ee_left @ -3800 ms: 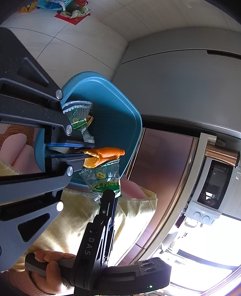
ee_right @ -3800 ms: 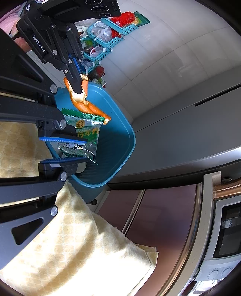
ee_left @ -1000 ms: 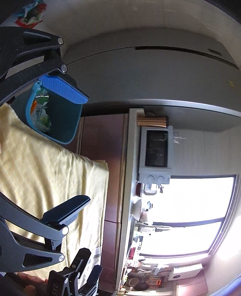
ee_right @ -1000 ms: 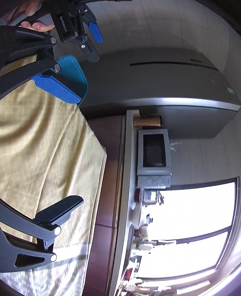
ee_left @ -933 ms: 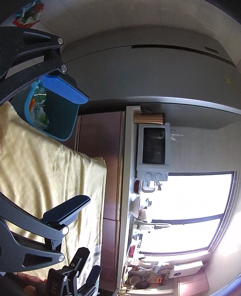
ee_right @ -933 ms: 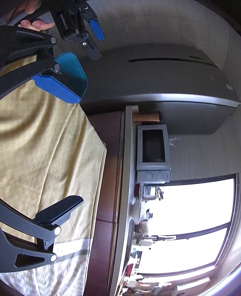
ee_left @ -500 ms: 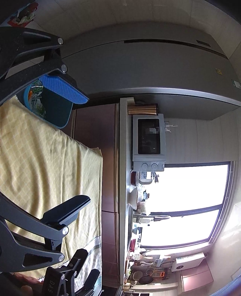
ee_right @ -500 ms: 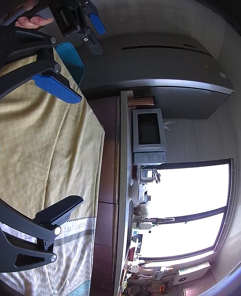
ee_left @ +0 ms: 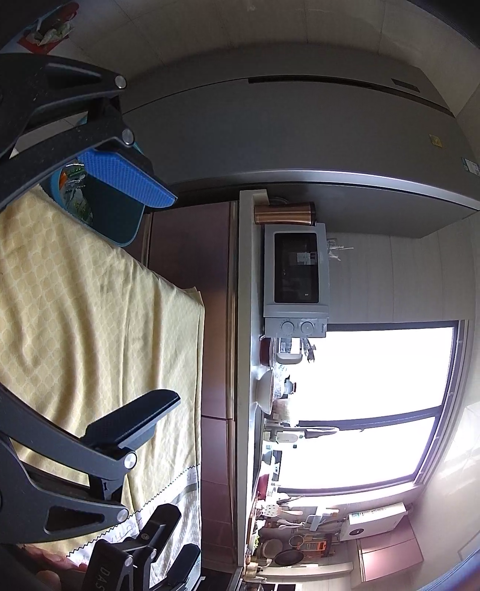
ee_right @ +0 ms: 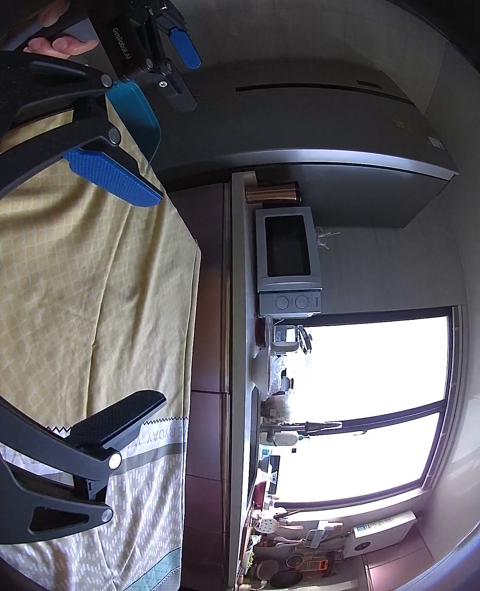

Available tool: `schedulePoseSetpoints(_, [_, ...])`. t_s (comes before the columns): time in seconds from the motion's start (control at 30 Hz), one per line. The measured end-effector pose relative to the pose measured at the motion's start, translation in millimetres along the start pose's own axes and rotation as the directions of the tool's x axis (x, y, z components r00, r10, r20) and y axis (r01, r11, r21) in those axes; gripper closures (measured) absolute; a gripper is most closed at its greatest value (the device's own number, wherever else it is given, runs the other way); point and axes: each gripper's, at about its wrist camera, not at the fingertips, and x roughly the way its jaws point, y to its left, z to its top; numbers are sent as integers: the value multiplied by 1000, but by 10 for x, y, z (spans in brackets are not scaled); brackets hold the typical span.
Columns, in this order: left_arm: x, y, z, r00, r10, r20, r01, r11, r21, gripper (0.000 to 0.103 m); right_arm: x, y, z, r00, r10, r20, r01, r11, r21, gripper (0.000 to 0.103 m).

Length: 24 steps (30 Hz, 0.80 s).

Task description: Collect trash

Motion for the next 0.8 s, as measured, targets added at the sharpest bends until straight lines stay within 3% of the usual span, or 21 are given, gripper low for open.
schedulePoseSetpoints(0.8, [-6,-43,6,1000,-9,11,9,1000,6,6,-4,-76,20,1000,-5,4,5,1000,17,7])
